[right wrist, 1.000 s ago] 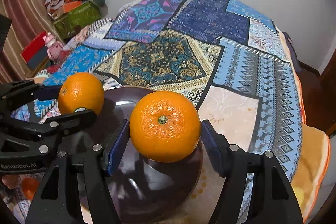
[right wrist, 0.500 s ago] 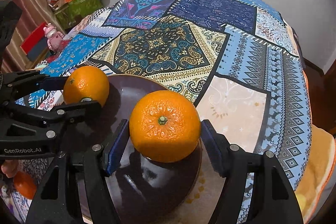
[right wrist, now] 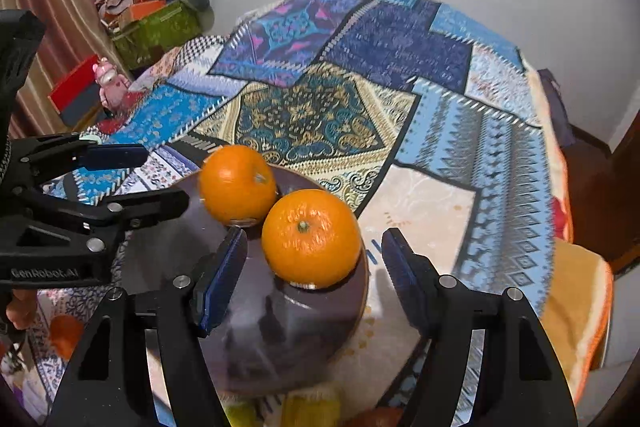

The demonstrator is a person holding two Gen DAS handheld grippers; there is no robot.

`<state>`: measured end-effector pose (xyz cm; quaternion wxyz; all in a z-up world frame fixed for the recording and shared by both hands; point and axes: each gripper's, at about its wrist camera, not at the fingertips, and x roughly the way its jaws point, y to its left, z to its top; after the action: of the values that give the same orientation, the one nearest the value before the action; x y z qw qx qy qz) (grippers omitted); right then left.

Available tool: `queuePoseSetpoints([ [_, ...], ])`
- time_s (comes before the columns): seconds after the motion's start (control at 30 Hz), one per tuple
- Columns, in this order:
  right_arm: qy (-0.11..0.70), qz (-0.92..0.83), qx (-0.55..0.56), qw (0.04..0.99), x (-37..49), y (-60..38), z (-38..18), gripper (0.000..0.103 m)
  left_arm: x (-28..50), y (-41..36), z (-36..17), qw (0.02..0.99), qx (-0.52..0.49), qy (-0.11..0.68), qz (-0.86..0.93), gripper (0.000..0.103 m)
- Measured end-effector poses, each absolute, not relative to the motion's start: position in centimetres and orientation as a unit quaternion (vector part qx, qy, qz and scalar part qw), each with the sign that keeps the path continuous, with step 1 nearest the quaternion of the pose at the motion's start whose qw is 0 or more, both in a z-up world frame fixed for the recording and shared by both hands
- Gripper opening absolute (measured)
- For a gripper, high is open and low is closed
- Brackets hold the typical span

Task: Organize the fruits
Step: 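Open both tools to release the oranges on the plate and withdraw, then grasp a red tomato with the left tool while the right tool grasps another tomato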

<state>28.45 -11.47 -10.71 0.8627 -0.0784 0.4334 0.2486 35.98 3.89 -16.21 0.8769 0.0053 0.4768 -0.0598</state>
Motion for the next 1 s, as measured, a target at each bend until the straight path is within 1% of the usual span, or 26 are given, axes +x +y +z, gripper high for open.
queuePoseSetpoints([
  [0.13, 0.417, 0.244, -0.073, 0.873, 26.7, -12.4, -9.0, 0.067, 33.8, 4.1, -14.0, 0.888, 0.006, 0.456, -0.058, 0.068],
  [0.27, 0.398, 0.235, -0.07, 0.884, 24.6, -13.5, -7.3, 0.067, 30.9, 4.3, -11.8, 0.899, 0.005, 0.435, -0.057, 0.072],
  [0.5, 0.38, 0.224, -0.055, 0.896, 20.8, -15.8, -5.8, 0.067, 26.4, 4.5, -10.2, 0.906, 0.003, 0.419, -0.058, 0.074],
  [0.67, 0.38, 0.205, -0.047, 0.901, 18.7, -17.6, -6.1, 0.067, 23.4, 4.8, -10.3, 0.907, -0.008, 0.418, -0.059, 0.078],
  [1.0, 0.412, 0.169, -0.025, 0.895, 16.3, -20.7, -9.0, 0.067, 20.1, 5.9, -14.2, 0.891, -0.016, 0.452, -0.029, 0.078],
])
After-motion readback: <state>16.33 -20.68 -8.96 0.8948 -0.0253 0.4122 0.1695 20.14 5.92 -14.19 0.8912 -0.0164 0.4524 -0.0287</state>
